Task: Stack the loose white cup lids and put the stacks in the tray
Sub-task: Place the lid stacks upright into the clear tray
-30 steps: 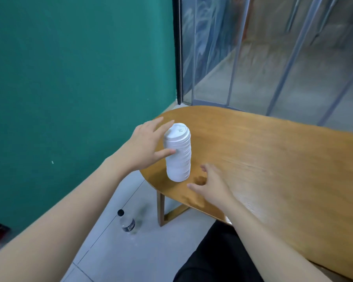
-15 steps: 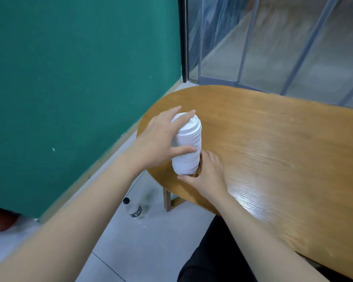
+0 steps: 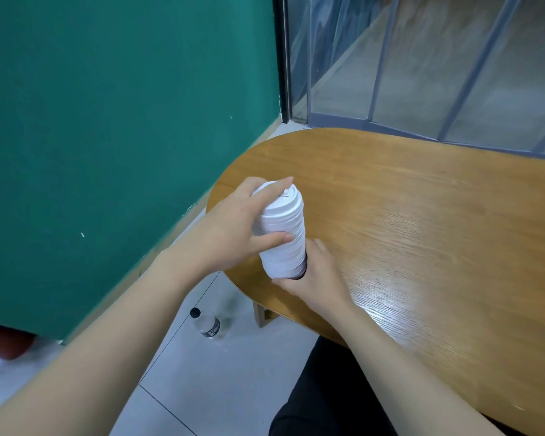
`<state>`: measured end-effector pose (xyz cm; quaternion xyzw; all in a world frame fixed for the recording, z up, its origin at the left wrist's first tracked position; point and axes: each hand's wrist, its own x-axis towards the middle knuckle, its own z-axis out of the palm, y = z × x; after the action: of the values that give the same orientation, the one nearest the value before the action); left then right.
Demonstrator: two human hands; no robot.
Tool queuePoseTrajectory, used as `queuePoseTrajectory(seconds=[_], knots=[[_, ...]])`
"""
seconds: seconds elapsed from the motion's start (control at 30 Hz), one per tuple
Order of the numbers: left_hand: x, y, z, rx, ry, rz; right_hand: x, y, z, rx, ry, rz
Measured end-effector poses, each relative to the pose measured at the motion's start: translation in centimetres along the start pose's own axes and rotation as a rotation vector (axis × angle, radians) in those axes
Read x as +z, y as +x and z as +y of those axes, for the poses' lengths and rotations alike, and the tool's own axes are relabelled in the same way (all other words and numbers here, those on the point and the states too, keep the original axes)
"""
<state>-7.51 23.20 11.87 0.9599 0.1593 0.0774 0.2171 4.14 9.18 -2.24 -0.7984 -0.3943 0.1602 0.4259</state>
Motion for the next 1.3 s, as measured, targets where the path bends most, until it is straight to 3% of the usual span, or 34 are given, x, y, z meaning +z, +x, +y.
queuePoseTrajectory(seconds=[0.33, 0.5, 0.93, 1.13, 1.3], knots=[[0.7, 2.0, 8.3, 0.123, -0.01, 0.056, -8.2, -3.8, 1.7, -0.02, 0.13, 0.126], [4.2, 4.8, 17.6, 0.317, -0.058, 0.076, -17.2, -8.7, 4.9, 0.0, 0.123, 0.261], [13.0, 13.7, 41.5, 0.814, -0.053, -0.095, -37.3, -21.2, 14.8, 0.176, -0.103, 0.717], [16.7, 17.8, 50.9, 1.133, 0.129, 0.104, -43.9, -24.0, 17.2, 0.311, -0.097, 0.908], [19.6, 21.1, 57.1, 1.257, 0.218, 0.148, -47.9, -25.1, 18.2, 0.385, -0.066, 1.04]])
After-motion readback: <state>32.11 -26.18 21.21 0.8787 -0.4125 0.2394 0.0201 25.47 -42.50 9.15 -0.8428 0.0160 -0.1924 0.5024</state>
